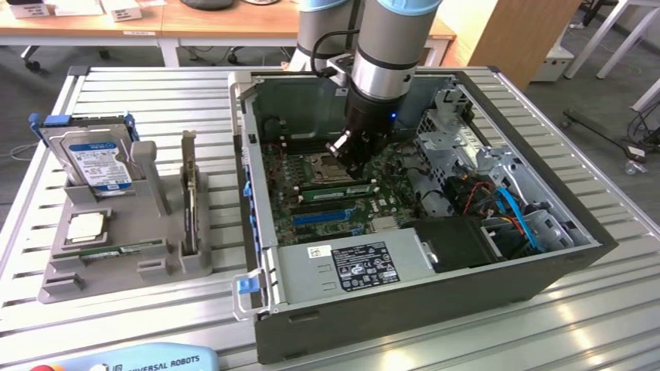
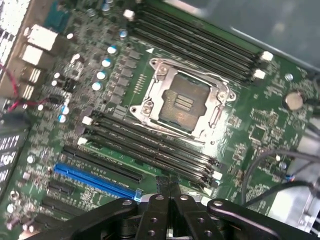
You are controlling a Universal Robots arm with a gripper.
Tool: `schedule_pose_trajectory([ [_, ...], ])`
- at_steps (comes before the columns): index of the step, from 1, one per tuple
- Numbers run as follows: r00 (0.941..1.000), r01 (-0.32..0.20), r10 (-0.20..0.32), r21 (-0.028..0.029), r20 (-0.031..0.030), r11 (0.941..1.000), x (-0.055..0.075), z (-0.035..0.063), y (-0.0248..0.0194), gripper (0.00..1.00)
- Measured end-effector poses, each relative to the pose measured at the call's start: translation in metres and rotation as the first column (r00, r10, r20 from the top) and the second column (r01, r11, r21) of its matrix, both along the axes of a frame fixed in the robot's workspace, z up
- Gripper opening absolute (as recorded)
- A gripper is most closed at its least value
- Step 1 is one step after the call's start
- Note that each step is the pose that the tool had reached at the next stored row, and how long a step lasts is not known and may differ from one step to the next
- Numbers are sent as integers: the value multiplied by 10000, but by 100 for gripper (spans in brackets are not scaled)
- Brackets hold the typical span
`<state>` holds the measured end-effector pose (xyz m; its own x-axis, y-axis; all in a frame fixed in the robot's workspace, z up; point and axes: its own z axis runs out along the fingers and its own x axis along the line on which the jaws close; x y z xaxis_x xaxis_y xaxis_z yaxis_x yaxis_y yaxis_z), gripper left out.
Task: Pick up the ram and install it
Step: 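Press down the ram until it locks into place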
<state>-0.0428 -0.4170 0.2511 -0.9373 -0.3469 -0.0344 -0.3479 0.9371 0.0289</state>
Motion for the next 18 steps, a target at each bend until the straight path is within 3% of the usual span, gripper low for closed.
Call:
schedule_pose_trajectory([
  [4, 9975, 703, -703, 0, 0, 9975, 0, -1, 0, 10],
  [8, 9900, 1410, -1410, 0, 0, 9900, 0, -1, 0, 10],
  [12, 9771, 2127, -2127, 0, 0, 9771, 0, -2, 0, 10],
  [17, 9543, 2988, -2988, 0, 0, 9543, 0, -3, 0, 10],
  [18, 9522, 3053, -3053, 0, -1, 9522, 0, -3, 0, 10],
])
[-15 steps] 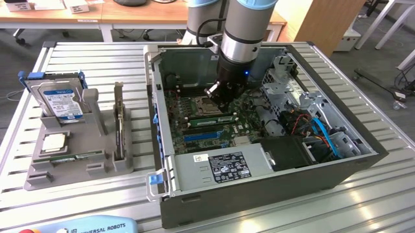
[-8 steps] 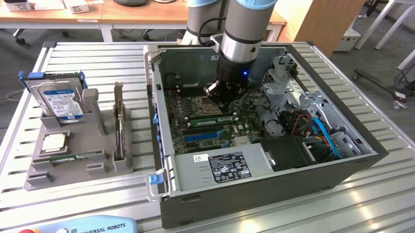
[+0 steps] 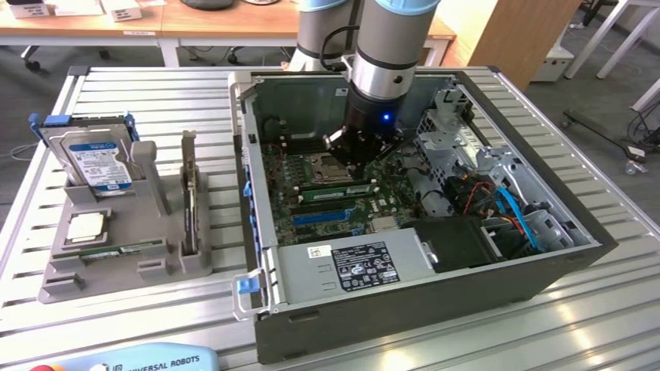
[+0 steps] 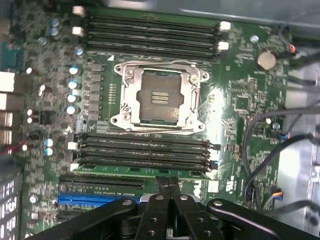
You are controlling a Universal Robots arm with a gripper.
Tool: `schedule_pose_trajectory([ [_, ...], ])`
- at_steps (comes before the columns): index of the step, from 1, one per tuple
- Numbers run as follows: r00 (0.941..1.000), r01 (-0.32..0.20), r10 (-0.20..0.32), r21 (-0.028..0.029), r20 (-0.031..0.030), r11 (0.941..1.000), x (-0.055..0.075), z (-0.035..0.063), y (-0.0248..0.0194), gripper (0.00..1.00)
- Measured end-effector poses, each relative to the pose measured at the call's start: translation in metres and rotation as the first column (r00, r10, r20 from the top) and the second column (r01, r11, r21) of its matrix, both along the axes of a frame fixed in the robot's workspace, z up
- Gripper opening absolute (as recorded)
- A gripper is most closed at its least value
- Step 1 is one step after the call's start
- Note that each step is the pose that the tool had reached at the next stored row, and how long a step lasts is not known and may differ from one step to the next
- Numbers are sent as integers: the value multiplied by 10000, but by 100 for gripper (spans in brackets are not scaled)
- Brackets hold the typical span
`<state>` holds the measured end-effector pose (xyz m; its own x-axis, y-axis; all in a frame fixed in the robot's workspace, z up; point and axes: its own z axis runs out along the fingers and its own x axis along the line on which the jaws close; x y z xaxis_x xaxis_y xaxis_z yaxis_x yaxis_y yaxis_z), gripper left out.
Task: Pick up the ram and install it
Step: 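Press down the ram until it locks into place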
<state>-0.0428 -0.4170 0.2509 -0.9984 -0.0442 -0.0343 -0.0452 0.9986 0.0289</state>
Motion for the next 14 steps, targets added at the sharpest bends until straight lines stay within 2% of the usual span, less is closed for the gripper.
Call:
schedule_pose_trajectory([
  [5, 10000, 11, -11, 0, 1, 10000, 0, 0, 0, 10],
  [6, 10000, 13, -13, 0, -34, 10000, 4, -1, 1, 10],
  [7, 9999, 12, -12, 2, -124, 10000, 10, -1, 1, 10],
  [10, 9990, 11, -11, -1, -457, 10000, 23, 0, 1, 10],
  [11, 9988, 10, -10, -2, -492, 10000, 23, 1, 0, 10],
  [14, 9988, 11, -11, -2, -493, 10000, 23, 0, 0, 10],
])
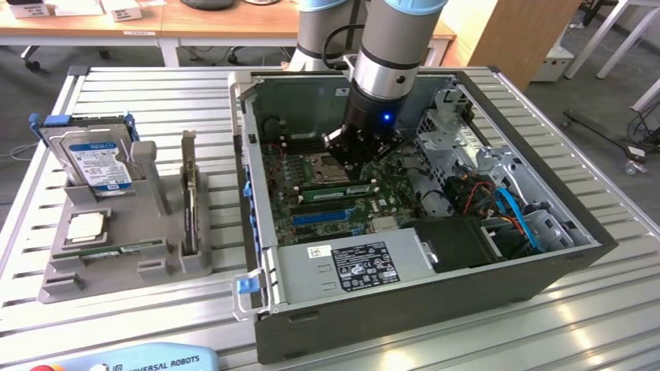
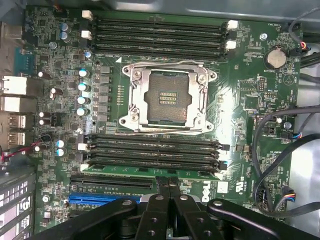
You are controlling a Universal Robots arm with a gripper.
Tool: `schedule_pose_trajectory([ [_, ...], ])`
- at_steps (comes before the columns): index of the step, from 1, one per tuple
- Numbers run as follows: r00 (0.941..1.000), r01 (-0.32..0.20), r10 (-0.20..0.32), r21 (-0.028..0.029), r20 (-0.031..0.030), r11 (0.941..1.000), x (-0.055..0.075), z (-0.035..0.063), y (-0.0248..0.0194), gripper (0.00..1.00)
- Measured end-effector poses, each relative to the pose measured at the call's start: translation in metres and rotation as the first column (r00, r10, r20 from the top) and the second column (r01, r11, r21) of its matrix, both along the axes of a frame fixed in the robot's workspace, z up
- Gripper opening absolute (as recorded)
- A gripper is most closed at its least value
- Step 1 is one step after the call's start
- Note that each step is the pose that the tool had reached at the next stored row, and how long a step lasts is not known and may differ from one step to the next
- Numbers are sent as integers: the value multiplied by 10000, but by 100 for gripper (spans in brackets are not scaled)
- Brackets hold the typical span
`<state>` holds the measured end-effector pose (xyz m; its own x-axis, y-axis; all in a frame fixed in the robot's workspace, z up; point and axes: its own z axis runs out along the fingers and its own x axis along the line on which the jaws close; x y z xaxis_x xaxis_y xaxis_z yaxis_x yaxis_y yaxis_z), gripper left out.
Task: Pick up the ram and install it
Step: 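Press down the ram until it locks into place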
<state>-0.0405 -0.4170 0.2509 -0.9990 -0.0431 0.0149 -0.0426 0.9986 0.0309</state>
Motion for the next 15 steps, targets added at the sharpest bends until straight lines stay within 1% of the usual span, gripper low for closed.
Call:
schedule_pose_trajectory([
  [5, 10000, -1, 1, 2, 1, 10000, -11, -1, 1, 10],
  [8, 10000, -1, 1, 1, 12, 10000, -46, 0, 0, 10],
  [15, 10000, -1, 1, 1, 13, 10000, -52, 0, 0, 10],
])
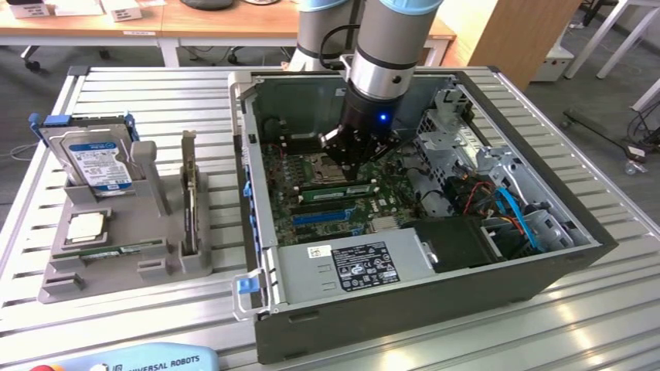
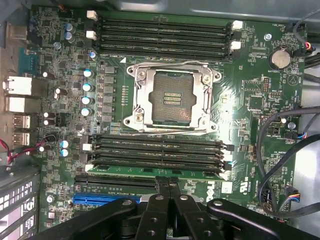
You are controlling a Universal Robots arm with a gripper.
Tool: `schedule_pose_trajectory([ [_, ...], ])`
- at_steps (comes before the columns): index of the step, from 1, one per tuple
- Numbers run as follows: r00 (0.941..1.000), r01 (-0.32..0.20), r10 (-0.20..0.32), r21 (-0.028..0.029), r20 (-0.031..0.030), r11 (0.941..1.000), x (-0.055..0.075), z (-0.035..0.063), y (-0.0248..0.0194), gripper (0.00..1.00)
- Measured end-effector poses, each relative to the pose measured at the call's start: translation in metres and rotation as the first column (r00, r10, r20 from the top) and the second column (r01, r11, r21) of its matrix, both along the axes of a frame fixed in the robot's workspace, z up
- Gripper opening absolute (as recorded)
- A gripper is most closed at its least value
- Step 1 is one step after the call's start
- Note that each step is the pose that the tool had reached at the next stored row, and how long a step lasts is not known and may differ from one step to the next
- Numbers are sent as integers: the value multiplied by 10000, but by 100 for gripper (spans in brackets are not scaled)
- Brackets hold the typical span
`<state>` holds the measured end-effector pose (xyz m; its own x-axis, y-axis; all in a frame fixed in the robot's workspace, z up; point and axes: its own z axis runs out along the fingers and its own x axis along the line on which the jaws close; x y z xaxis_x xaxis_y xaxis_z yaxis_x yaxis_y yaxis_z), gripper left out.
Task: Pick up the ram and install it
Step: 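Press down the ram until it locks into place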
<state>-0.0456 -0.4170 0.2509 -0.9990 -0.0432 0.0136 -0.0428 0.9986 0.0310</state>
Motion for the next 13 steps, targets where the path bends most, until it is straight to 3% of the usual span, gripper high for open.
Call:
schedule_pose_trajectory([
  [13, 10000, 0, 0, -1, -1, 10000, 0, 26, 0, 10],
])
